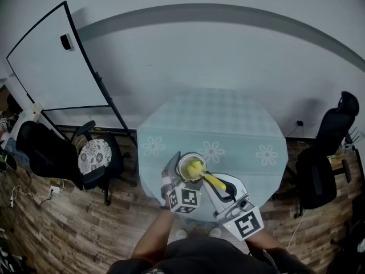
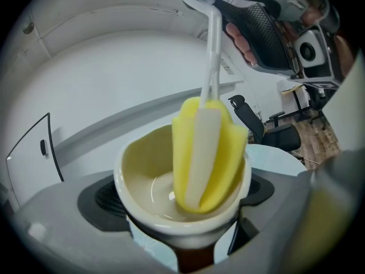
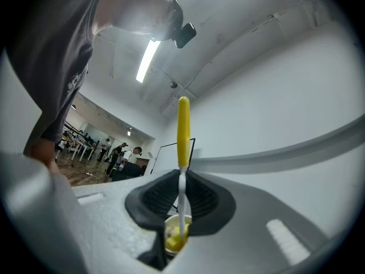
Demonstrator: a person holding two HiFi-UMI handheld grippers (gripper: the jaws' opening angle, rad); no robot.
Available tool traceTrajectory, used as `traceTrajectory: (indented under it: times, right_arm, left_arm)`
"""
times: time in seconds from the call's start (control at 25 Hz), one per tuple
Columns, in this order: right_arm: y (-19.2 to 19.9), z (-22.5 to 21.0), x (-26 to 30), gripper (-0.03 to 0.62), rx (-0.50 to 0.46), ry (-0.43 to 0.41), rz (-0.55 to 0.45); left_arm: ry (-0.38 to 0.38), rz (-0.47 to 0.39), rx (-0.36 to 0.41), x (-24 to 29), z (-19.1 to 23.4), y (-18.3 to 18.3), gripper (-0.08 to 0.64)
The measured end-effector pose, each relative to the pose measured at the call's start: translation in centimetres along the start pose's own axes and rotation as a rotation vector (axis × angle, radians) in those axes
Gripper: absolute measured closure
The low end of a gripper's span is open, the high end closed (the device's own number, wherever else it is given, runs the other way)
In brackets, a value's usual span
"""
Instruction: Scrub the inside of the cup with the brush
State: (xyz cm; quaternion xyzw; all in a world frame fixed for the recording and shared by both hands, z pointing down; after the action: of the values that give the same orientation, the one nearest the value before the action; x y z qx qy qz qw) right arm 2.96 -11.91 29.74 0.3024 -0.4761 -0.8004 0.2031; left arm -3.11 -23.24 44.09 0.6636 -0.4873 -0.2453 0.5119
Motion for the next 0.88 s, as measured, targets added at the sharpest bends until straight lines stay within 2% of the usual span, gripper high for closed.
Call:
traceTrajectory:
  times: [0.4,0.88]
  right_arm:
    - [-0.4,0.8,1.7,0.554,0.019,-0.041,-0.038]
    - [-0.8,-0.3,2.9,0.554,-0.030,-0.010,-0.047]
  left_arm:
    - [0.004,-0.003,0.000,0.3,0.4,-0.1,-0.008]
    - [-0.006,0.017,-0.052,0.5,1.7,0.7,-0.008]
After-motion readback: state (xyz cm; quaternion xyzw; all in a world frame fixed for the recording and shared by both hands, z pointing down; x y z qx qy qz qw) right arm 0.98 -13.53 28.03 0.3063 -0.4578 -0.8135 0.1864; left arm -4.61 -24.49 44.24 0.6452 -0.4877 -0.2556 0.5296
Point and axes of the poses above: the fingertips, and each gripper's own axes: x forward along the fingers, z to its left, y out of its underside, the point moved 3 cm from there along -x, backward along the fingers, and after that the axes turned 10 degrees about -x, right-handed, at the moved point
